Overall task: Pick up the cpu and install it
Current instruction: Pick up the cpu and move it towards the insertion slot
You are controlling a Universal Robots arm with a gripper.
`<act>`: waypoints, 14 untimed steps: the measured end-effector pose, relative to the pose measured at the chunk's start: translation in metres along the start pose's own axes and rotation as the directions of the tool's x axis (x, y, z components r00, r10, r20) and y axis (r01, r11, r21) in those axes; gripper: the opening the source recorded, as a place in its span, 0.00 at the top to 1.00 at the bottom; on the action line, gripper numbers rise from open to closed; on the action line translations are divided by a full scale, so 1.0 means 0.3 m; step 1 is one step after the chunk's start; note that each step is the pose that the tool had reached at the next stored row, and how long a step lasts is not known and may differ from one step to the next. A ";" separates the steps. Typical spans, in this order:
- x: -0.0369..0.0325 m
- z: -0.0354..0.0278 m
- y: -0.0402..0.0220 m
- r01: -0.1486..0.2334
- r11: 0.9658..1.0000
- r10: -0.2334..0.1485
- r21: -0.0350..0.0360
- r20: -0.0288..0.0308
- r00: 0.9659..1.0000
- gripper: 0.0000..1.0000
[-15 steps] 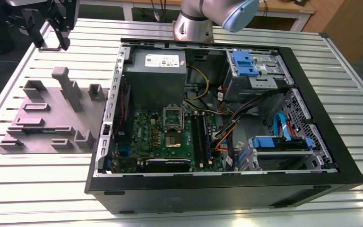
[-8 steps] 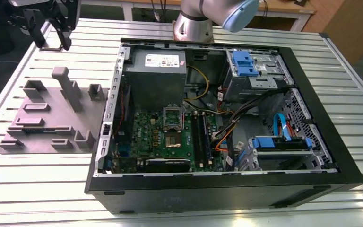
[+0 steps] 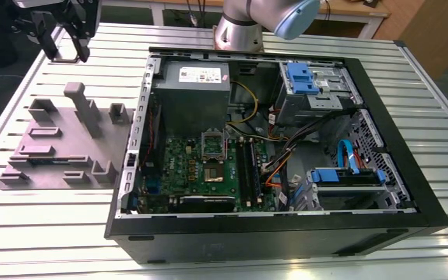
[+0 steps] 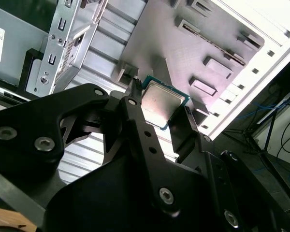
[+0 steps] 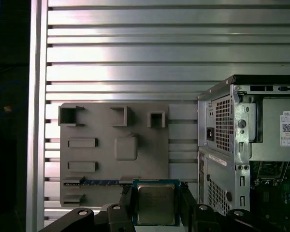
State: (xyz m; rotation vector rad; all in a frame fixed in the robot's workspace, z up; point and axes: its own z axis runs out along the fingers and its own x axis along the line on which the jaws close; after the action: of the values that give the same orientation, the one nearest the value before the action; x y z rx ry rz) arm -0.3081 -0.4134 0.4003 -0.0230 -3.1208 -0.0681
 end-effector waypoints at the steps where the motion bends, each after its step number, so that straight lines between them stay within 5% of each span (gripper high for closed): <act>1: -0.001 0.000 0.000 0.000 1.000 0.000 0.000 0.000 1.000 0.53; 14: -0.021 0.000 0.000 0.000 1.000 0.000 0.000 0.000 1.000 0.53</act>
State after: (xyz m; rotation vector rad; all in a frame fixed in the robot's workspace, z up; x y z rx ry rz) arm -0.3019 -0.4133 0.4003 -0.0230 -3.1208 -0.0680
